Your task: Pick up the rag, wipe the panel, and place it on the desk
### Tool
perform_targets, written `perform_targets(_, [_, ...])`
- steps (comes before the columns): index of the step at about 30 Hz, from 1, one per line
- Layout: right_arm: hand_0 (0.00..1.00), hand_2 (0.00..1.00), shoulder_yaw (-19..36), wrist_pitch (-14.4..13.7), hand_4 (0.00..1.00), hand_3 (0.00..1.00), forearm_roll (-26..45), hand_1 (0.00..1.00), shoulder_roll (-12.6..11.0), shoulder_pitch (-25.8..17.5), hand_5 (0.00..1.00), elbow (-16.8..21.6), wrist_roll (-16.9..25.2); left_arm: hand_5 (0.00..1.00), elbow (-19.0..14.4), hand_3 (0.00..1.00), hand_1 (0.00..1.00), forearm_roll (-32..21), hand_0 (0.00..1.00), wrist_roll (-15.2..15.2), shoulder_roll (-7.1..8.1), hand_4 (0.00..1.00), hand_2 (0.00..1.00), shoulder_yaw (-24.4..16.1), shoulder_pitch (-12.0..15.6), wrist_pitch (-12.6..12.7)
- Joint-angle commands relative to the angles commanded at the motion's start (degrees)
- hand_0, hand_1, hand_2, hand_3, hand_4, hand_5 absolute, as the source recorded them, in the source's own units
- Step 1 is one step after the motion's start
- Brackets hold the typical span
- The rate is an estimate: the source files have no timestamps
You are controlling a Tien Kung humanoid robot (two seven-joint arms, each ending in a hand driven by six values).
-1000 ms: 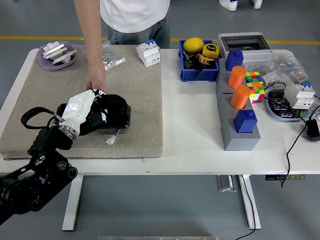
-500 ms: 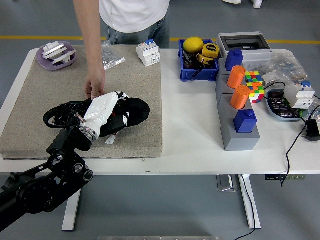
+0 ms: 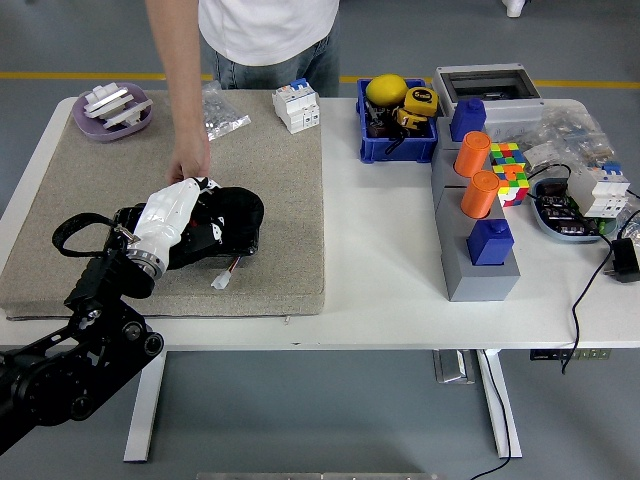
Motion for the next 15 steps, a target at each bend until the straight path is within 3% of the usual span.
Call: perform_targets(15, [0.767,0.710,-0.5,0.1,0.998,0.676,0.8,0.689,-0.1,-0.3,0.520,-0.2,-0.1,0.002,0.3,0.531,0.458,2.3,0.239,0.3,3.56,0.264,0.574,-9.5,4.6,-0.2])
